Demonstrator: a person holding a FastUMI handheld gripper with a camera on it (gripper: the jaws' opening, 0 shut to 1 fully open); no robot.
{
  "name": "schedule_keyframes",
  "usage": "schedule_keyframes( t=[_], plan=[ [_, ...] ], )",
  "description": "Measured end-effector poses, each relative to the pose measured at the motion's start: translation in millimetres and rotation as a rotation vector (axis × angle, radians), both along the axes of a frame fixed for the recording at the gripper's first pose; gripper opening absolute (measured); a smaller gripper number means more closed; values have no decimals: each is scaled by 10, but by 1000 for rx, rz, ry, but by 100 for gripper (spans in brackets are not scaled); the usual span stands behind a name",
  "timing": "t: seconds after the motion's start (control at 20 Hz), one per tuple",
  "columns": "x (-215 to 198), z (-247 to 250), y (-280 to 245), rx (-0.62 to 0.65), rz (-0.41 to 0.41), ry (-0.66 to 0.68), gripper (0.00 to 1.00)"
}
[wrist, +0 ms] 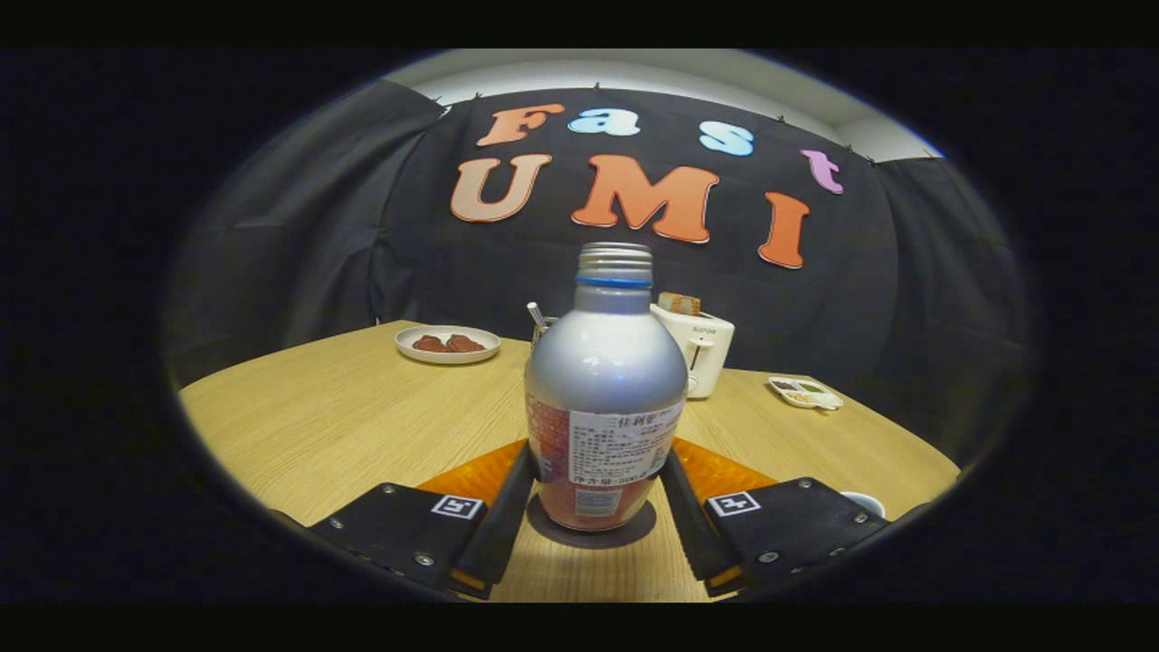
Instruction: Take the bottle from table, then pour the juice into the cup, finally place the bottle on the coaster
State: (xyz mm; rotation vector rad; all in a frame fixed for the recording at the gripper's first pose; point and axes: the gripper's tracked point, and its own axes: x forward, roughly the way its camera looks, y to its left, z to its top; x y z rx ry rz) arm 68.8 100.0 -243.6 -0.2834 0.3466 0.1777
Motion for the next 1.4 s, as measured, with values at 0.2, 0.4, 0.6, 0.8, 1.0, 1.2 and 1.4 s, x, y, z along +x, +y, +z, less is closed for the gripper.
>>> schedule_keyframes(
  t=[0.2, 0.4, 0.6, 0.8, 1.0, 1.2, 1.4],
  plan=[
    [1, -162, -34, -28, -14, 48, 76],
    [6, -168, -82, -7, -39, 53, 75],
    [-20, -201, -135, 75, -73, 51, 80],
    [-36, -197, -122, 149, -83, 54, 82],
    [-70, -72, -69, 181, -69, 31, 95],
    [-163, 71, -62, 200, -55, 11, 97],
    [-275, 316, -51, 232, -27, -30, 97]
  ],
)
